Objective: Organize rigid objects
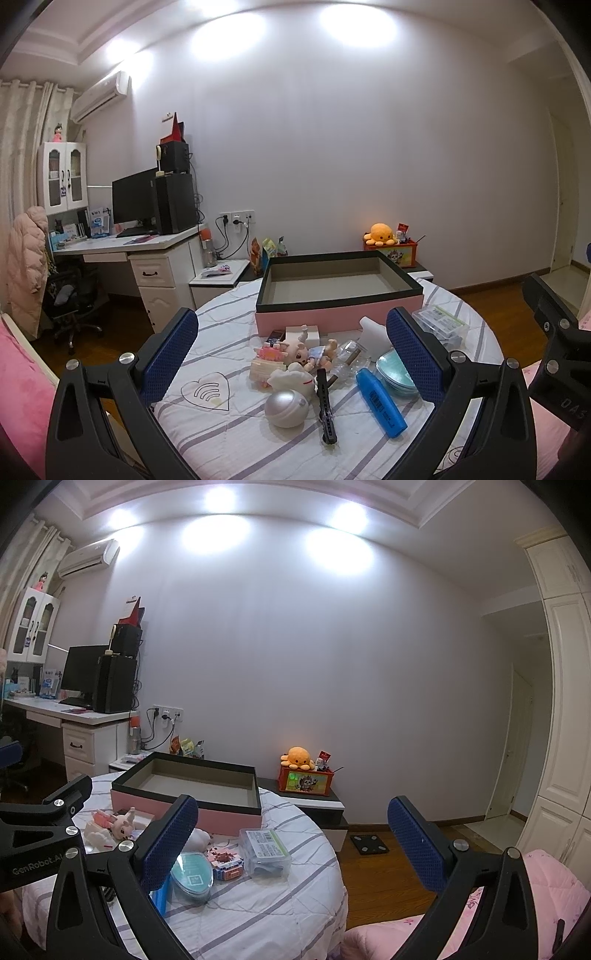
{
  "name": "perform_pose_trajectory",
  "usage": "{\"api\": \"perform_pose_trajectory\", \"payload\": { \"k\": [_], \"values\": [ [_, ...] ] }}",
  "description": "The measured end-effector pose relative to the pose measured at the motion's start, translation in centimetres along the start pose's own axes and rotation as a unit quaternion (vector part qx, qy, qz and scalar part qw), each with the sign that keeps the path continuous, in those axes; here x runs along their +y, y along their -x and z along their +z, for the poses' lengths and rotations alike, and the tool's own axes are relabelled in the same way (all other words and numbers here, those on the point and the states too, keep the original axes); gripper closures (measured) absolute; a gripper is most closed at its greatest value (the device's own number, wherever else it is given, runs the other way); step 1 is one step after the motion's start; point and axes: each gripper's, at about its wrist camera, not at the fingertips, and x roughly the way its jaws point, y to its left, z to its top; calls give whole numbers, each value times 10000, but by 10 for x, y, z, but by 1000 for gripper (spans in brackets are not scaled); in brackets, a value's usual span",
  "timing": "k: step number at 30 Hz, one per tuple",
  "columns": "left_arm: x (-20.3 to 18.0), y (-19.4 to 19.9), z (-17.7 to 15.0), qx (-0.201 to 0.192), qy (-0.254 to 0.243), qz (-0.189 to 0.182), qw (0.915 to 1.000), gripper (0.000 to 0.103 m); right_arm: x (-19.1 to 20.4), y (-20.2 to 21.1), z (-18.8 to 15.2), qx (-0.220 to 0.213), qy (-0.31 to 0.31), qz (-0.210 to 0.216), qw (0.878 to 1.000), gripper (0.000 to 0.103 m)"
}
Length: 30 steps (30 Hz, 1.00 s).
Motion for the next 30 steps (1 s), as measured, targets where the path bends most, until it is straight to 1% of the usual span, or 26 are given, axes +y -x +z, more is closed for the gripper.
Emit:
{"api": "perform_pose_trajectory", "payload": {
  "k": [19, 24, 27, 30],
  "values": [
    [0, -3, -2, 31, -3, -16, 10000, 0, 2, -3, 1, -23, 83, -23, 10000, 0],
    [-1, -6, 0, 27, -51, 30, 10000, 0, 2, -5, 3, -27, 87, -8, 10000, 0],
    [-1, -10, 1, 93, -44, 22, 9999, 0, 4, -8, 3, 7, 130, -19, 9999, 0],
    [-1, -17, 0, 245, -46, 31, 9997, 0, 5, -12, 3, 93, 184, -2, 9998, 0]
  ]
}}
